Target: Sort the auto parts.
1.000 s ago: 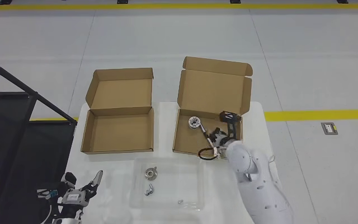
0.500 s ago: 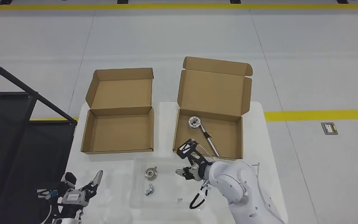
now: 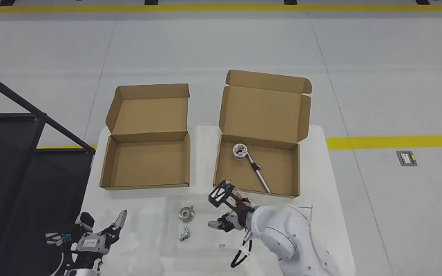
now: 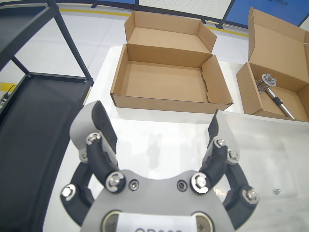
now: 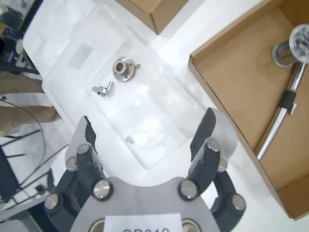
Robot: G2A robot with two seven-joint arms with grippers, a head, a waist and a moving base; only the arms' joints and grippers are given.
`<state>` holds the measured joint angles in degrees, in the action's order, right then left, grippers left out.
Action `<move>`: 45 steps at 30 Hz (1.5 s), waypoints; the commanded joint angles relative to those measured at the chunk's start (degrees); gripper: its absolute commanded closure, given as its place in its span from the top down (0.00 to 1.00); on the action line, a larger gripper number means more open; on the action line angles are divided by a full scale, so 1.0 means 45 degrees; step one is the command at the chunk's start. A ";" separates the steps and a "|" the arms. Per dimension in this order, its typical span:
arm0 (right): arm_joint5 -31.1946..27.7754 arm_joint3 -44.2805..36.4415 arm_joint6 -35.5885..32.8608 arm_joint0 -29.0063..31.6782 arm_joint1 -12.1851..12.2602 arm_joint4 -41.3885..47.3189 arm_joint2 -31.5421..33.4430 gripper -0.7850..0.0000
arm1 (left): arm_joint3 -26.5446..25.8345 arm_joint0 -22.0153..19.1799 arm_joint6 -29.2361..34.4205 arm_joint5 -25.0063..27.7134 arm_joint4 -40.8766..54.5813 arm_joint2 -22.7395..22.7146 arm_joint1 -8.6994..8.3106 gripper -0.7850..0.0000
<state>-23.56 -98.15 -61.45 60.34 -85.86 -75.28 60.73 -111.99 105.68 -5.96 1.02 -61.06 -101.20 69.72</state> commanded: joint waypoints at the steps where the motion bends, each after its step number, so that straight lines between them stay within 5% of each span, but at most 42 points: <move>1: -0.0710 0.0224 -0.0261 -0.0273 -0.0006 -0.0738 -0.0691 1.00 | 0.0000 0.0000 0.0000 0.0000 0.0000 0.0000 0.0000 1.00; 7: -0.2390 0.1907 -0.0747 -0.1505 -0.0127 -0.1610 -0.2241 1.00 | 0.0000 0.0000 0.0000 0.0000 0.0000 0.0000 0.0000 1.00; 13: -0.2725 0.2870 -0.0562 -0.2291 -0.0264 -0.2487 -0.3183 1.00 | 0.0000 0.0000 0.0000 0.0000 0.0000 0.0000 0.0000 1.00; 24: -0.2778 0.2948 -0.0317 -0.2200 -0.0247 -0.2709 -0.3294 1.00 | 0.0000 0.0000 0.0000 0.0000 0.0000 0.0000 0.0000 1.00; 37: -0.4487 0.4623 0.0242 -0.2967 -0.0372 -0.3749 -0.4435 1.00 | 0.0000 0.0000 0.0000 0.0000 0.0000 0.0000 0.0000 1.00; 39: -0.4348 0.5022 0.0067 -0.3130 -0.0445 -0.3552 -0.4540 0.83 | 0.0000 0.0000 0.0000 0.0000 0.0000 0.0000 0.0000 1.00; 45: -0.4181 0.5853 -0.0101 -0.3711 -0.0660 -0.3054 -0.5126 0.85 | 0.0000 0.0000 0.0000 0.0000 0.0000 0.0000 0.0000 1.00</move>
<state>-42.46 -72.15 -61.82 43.94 -88.74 -89.33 37.92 -111.99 105.68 -5.96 1.02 -61.06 -101.20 69.72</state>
